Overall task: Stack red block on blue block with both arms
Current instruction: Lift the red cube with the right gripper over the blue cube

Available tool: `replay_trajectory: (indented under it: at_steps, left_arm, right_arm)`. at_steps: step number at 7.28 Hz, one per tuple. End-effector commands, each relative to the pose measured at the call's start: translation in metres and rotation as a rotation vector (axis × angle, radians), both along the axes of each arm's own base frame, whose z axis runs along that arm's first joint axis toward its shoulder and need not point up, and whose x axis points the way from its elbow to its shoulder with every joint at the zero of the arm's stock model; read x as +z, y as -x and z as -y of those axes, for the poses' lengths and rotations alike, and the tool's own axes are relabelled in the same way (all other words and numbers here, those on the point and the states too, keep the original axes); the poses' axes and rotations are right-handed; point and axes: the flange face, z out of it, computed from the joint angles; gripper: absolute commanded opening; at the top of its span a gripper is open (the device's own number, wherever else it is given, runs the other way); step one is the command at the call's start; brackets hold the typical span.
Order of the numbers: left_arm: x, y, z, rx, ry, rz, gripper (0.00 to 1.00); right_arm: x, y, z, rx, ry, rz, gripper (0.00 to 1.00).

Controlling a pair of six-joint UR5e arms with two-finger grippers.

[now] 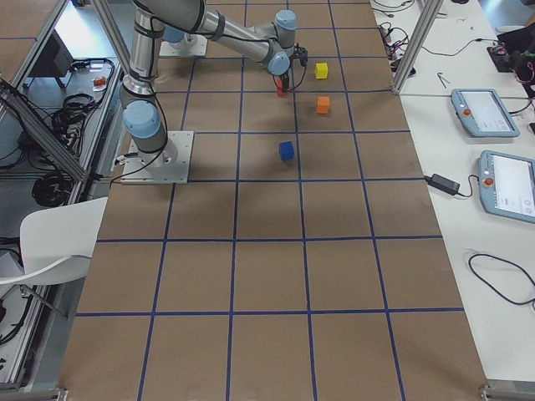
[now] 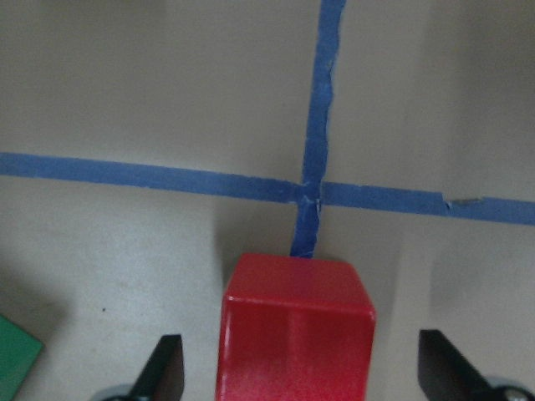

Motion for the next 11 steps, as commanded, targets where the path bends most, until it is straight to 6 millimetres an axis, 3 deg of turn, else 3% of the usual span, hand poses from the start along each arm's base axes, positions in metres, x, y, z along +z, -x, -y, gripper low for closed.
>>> replay_trajectory:
  at_steps: [1,2,5,6,7,8,10,11]
  left_arm:
    - [0.000,0.000,0.000,-0.001,0.001,0.000,1.00]
    - [-0.002,0.000,0.002,0.000,-0.004,0.000,1.00]
    - [-0.001,0.000,0.001,-0.001,0.001,0.000,1.00]
    - [-0.003,0.000,0.003,0.000,0.001,0.000,1.00]
    - [-0.003,0.000,0.001,-0.003,0.001,0.000,1.00]
    - [-0.003,0.000,0.002,-0.003,0.001,0.000,1.00]
    - [-0.003,0.000,0.002,0.000,-0.001,0.000,1.00]
    - [-0.003,0.000,0.001,-0.001,0.001,0.000,1.00]
  right_arm:
    - [-0.002,-0.002,-0.001,0.003,-0.005,-0.001,0.45]
    - [-0.003,-0.001,-0.001,0.019,-0.007,-0.004,0.01]
    - [0.003,-0.002,-0.001,0.006,-0.002,-0.002,0.00]
    - [0.013,0.003,0.002,-0.005,0.011,-0.005,0.00]
    - [0.037,0.018,0.007,-0.031,0.028,-0.001,0.00]
    - [0.063,0.046,0.018,-0.082,0.042,0.000,0.00]
    - [0.119,0.129,0.032,-0.209,-0.009,-0.007,0.00]
    - [0.133,0.167,0.033,-0.217,-0.019,-0.023,0.00]
